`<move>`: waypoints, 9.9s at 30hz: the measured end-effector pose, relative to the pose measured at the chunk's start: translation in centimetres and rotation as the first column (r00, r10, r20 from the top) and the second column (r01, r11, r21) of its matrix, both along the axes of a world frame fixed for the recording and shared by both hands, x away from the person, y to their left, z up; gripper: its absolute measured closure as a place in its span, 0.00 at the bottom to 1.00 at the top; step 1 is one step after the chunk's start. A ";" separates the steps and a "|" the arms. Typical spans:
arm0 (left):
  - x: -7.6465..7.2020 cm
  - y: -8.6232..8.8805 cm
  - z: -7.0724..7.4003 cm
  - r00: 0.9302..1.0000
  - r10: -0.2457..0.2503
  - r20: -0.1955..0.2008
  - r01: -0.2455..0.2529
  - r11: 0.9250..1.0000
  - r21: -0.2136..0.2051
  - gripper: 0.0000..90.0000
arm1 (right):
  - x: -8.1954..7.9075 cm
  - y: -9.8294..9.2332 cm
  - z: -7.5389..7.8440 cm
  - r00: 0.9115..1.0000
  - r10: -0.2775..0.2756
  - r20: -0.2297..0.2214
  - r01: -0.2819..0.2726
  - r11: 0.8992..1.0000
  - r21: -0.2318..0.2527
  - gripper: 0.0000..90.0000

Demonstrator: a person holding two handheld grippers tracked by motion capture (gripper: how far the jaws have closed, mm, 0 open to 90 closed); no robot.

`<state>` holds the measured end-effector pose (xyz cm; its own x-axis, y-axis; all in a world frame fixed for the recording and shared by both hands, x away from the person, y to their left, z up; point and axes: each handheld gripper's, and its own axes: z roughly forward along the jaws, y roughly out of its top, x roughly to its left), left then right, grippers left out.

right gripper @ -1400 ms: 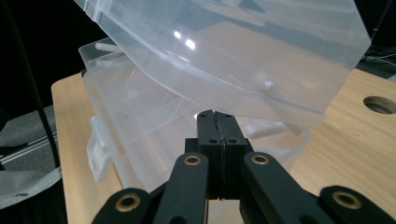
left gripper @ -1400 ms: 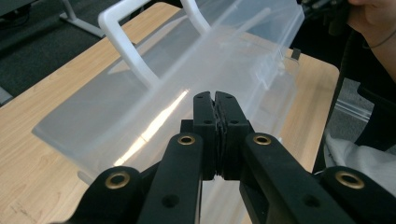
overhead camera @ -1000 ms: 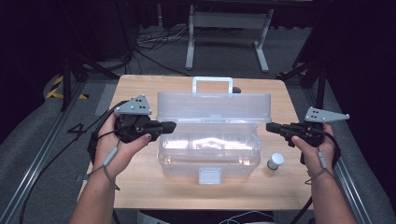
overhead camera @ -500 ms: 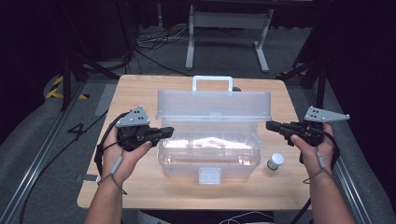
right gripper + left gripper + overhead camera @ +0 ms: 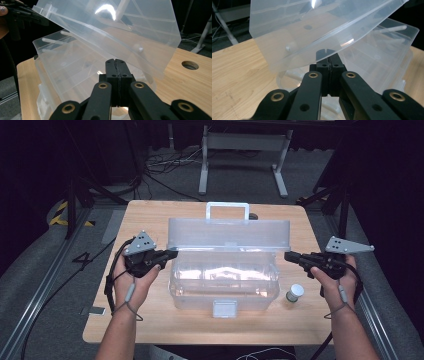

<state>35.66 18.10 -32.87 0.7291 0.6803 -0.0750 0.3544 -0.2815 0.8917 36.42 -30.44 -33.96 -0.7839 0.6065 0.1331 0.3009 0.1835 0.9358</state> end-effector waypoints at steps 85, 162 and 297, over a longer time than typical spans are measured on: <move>0.3 1.0 0.4 0.996 -0.075 -0.048 0.076 0.996 0.034 0.89 | 2.5 6.2 1.9 0.843 -0.471 0.259 0.494 0.869 -0.028 0.66; -0.8 -4.3 -5.6 0.833 -0.415 -0.366 0.513 0.827 0.230 0.71 | 8.8 6.5 4.0 0.821 -0.557 0.126 0.565 0.824 -0.039 0.85; -0.4 -4.3 -8.2 0.825 -0.341 -0.450 0.466 0.862 0.201 0.82 | 21.2 6.2 0.1 0.845 -0.534 0.020 0.533 0.840 -0.101 0.89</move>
